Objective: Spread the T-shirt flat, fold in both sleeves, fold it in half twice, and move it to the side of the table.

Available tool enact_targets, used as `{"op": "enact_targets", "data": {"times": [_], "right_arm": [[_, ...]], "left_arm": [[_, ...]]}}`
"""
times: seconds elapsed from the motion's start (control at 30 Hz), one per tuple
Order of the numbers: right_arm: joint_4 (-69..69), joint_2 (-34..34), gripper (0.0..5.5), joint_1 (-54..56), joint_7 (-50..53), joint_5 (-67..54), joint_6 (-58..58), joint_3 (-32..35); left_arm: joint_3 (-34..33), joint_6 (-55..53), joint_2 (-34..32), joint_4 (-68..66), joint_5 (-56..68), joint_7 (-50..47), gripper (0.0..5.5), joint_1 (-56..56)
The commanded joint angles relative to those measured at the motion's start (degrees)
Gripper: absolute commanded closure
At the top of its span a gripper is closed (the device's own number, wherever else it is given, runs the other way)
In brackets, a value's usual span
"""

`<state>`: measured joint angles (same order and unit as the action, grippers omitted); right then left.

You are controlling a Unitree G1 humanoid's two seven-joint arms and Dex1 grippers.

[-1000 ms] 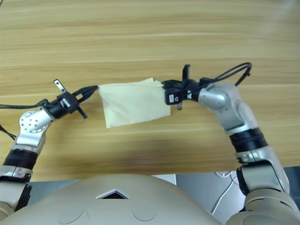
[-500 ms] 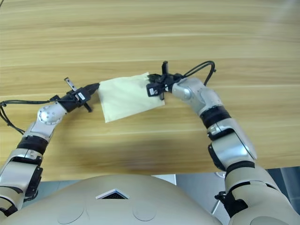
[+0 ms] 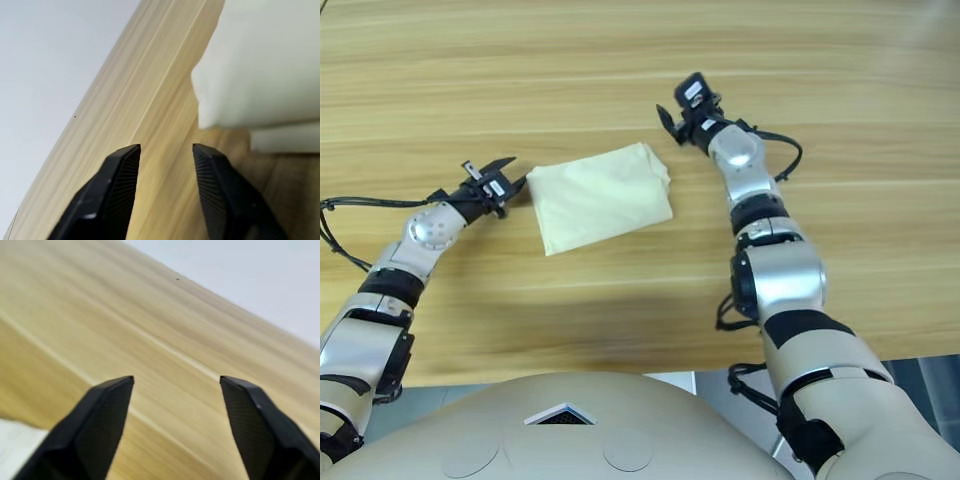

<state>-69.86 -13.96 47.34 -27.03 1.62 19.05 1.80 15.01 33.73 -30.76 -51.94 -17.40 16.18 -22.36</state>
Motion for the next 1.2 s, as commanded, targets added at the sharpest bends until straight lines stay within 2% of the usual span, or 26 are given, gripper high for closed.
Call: {"op": "enact_targets", "data": {"times": [0.03, 0.13, 0.27, 0.33, 0.43, 0.5, 0.53, 0.67, 0.73, 0.8, 1.07, 1.2], "right_arm": [[3.9, 2.8, 1.53, -0.3, -10.6, -4.2, 4.6, 1.1], [8.7, 5.3, 1.13, -3.1, -19.0, -4.6, 8.6, -1.6], [14.0, 6.0, 0.45, -9.0, -28.3, -0.2, 14.5, -10.2], [15.0, 4.6, 0.42, -12.4, -33.4, 4.7, 18.6, -16.9], [13.9, 2.7, 0.42, -14.8, -38.7, 9.3, 21.5, -23.2], [10.5, 2.3, 0.42, -14.0, -35.9, 13.5, 21.3, -26.2], [8.0, 2.5, 0.42, -12.7, -31.0, 16.2, 20.1, -27.7], [-1.5, 3.9, 0.42, -4.7, -0.7, 22.6, 6.6, -29.4], [-4.8, 3.4, 0.42, -1.3, 11.2, 20.1, -0.7, -26.1], [-6.9, 1.6, 0.42, 0.4, 16.9, 14.4, -6.7, -19.8], [-8.9, -7.5, 0.42, -1.0, 24.4, -7.9, -22.1, 10.2], [-8.7, -8.9, 0.42, -2.8, 23.5, -11.4, -23.7, 17.0]], "left_arm": [[-7.0, -2.7, 1.8, -1.1, 6.0, -4.3, 2.86, -0.3], [-16.7, 0.7, 3.8, 5.0, 15.7, -8.7, 2.50, -1.7], [-25.1, 1.5, 4.6, 6.2, 23.2, -11.7, 1.88, -2.9], [-27.9, 1.6, 5.0, 6.3, 24.9, -13.1, 1.62, -3.1], [-28.9, 1.7, 5.7, 6.0, 24.9, -13.6, 1.58, -3.1], [-28.9, 1.8, 6.3, 5.5, 24.3, -13.5, 1.58, -3.4], [-28.8, 1.8, 6.7, 5.1, 23.9, -13.5, 1.58, -3.6], [-28.4, 2.1, 7.5, 4.2, 22.8, -13.5, 1.58, -4.0], [-28.2, 2.3, 7.6, 3.6, 22.5, -13.4, 1.58, -3.9], [-28.2, 2.5, 7.9, 3.0, 22.3, -13.3, 1.58, -3.8], [-29.1, 3.9, 7.9, 1.1, 22.0, -13.0, 1.58, -2.5], [-29.6, 4.6, 7.6, 0.2, 22.1, -13.1, 1.58, -1.4]]}}
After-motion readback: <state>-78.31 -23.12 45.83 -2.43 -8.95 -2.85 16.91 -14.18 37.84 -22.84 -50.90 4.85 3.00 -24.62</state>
